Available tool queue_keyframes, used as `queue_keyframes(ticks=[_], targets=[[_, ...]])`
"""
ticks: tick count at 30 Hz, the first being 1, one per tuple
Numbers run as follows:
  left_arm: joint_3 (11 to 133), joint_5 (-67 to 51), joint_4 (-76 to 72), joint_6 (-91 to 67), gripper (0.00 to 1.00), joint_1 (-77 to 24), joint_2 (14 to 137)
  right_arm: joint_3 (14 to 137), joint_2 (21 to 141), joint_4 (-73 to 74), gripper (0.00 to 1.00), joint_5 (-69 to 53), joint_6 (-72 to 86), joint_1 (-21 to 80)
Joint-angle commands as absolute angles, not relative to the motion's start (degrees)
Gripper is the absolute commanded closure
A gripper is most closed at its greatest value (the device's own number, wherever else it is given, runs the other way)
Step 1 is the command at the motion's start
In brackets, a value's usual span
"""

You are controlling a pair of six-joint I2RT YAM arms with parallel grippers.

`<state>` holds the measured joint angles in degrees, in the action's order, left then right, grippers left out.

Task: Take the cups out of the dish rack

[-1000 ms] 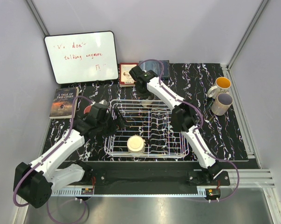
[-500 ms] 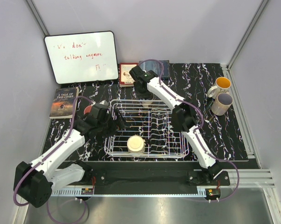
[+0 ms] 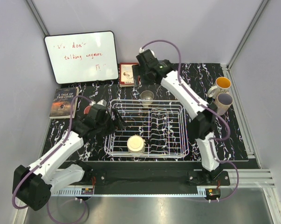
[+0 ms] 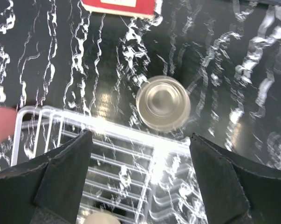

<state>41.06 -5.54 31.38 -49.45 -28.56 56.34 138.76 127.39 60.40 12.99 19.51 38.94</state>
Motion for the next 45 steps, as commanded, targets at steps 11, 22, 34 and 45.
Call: queue_keyframes(ticks=[11,22,34,45], targets=[[49.56,11.77,36.29,-41.33,0.01,-43.92,59.93,91.17,82.55,47.90,0.07,20.21,21.18,46.49],[52.56,11.77,37.97,-33.93,0.01,-49.82,62.75,80.25,69.70,48.43,0.08,18.55,23.20,47.46],[61.07,20.21,42.10,-13.38,0.01,-58.27,68.64,75.77,65.13,48.43,0.08,18.72,21.27,47.46],[62.23,12.33,38.58,1.85,0.01,-62.75,73.21,73.48,64.78,48.51,0.08,17.67,20.65,47.46]])
